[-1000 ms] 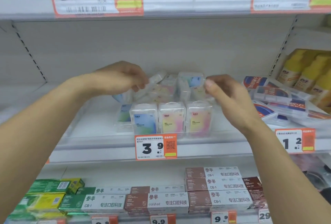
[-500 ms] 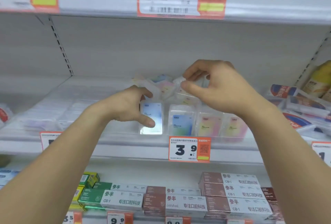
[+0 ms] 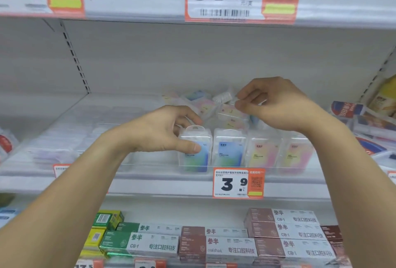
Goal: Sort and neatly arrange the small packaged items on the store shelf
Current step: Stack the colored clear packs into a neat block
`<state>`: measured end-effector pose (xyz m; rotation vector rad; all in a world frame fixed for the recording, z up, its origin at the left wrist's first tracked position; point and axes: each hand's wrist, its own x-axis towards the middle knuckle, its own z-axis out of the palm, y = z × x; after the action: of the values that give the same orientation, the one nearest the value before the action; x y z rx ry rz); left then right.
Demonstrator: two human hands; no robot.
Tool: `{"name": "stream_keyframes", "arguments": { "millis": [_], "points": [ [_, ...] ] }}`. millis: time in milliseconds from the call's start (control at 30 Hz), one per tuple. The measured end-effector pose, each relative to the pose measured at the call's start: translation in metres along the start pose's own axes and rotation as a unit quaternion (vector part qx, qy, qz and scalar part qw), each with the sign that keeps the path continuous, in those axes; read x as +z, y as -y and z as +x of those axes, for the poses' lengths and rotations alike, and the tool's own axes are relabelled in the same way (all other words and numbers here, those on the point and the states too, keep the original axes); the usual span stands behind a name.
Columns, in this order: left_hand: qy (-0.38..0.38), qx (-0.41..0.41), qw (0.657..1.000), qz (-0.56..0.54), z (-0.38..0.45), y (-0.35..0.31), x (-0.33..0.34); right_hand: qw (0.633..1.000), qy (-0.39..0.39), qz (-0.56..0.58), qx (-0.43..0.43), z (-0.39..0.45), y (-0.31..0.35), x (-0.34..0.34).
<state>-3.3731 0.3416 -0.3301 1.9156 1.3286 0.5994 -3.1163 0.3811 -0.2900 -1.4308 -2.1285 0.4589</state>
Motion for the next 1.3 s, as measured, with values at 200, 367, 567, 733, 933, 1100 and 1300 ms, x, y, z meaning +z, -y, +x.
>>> {"name": "stream_keyframes", "arguments": {
  "millis": [200, 367, 567, 733, 933, 1100, 1300],
  "points": [
    [0.023, 0.03, 0.999, 0.026, 0.001, -0.003, 0.003, 0.998, 0.032, -0.013, 0.043, 0.006, -0.005, -0.009],
    [0.024, 0.019, 0.999, 0.011, 0.0, -0.006, -0.003, 0.976, 0.14, -0.141, 0.087, 0.042, -0.006, -0.009],
    [0.003, -0.021, 0.999, -0.028, 0.005, -0.006, -0.011, 0.915, 0.285, -0.248, 0.144, 0.076, -0.002, 0.022],
    [-0.027, -0.037, 0.998, -0.049, 0.01, -0.005, -0.013, 0.886, 0.33, -0.287, 0.156, 0.079, 0.002, 0.034],
    [-0.179, -0.041, 0.982, 0.047, 0.028, 0.001, -0.024, 0.926, 0.302, -0.156, 0.163, 0.075, 0.002, 0.031],
    [-0.142, -0.038, 0.967, 0.207, 0.073, 0.011, -0.031, 0.967, 0.214, -0.009, 0.139, 0.065, 0.004, 0.013],
    [0.003, -0.057, 0.945, 0.323, 0.102, 0.032, -0.024, 0.976, 0.146, 0.111, 0.117, 0.058, -0.004, 0.003]
  ]
}}
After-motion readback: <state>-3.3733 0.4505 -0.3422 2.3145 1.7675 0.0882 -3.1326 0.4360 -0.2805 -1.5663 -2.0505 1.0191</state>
